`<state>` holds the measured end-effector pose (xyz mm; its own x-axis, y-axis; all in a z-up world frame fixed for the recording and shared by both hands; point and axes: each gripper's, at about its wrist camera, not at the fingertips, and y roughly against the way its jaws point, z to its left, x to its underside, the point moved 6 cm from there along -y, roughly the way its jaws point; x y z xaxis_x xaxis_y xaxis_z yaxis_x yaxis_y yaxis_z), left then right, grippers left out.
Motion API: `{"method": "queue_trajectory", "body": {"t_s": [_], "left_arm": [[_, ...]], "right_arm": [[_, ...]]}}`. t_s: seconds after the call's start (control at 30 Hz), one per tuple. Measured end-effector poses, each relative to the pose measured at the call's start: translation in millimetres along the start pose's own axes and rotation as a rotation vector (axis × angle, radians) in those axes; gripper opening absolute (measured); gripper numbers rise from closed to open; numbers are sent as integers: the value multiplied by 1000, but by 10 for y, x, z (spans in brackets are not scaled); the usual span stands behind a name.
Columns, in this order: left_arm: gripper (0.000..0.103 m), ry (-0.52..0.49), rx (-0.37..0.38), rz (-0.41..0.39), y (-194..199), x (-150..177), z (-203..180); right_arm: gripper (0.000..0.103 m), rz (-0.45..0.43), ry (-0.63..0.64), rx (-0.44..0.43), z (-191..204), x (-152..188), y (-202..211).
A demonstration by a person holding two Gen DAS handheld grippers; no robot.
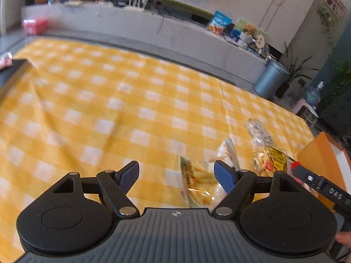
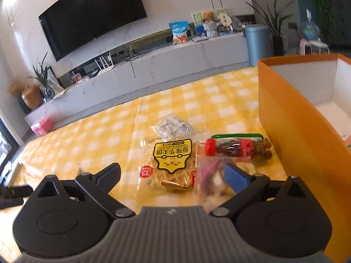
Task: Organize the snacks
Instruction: 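Grasp the white puffed-snack bag with blue logo with the right gripper while the left gripper returns to the table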
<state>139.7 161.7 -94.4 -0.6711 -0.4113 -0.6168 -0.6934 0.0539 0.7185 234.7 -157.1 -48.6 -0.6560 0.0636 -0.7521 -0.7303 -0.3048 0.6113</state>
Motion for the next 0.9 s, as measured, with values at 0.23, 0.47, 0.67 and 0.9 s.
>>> {"method": "queue_trajectory", "body": {"t_s": [0.23, 0.47, 0.67, 0.9], "left_arm": [[91, -47, -22, 28, -134, 125, 9], [91, 24, -127, -8, -55, 26, 283], [91, 106, -140, -10, -10, -30, 497], [91, 46, -79, -25, 59, -55, 325]], "right_arm": [[100, -19, 116, -245, 621, 197, 72], [100, 77, 283, -254, 1167, 441, -264], [100, 207, 287, -264, 1286, 666, -644], [96, 99, 427, -241, 1414, 784, -561]]}}
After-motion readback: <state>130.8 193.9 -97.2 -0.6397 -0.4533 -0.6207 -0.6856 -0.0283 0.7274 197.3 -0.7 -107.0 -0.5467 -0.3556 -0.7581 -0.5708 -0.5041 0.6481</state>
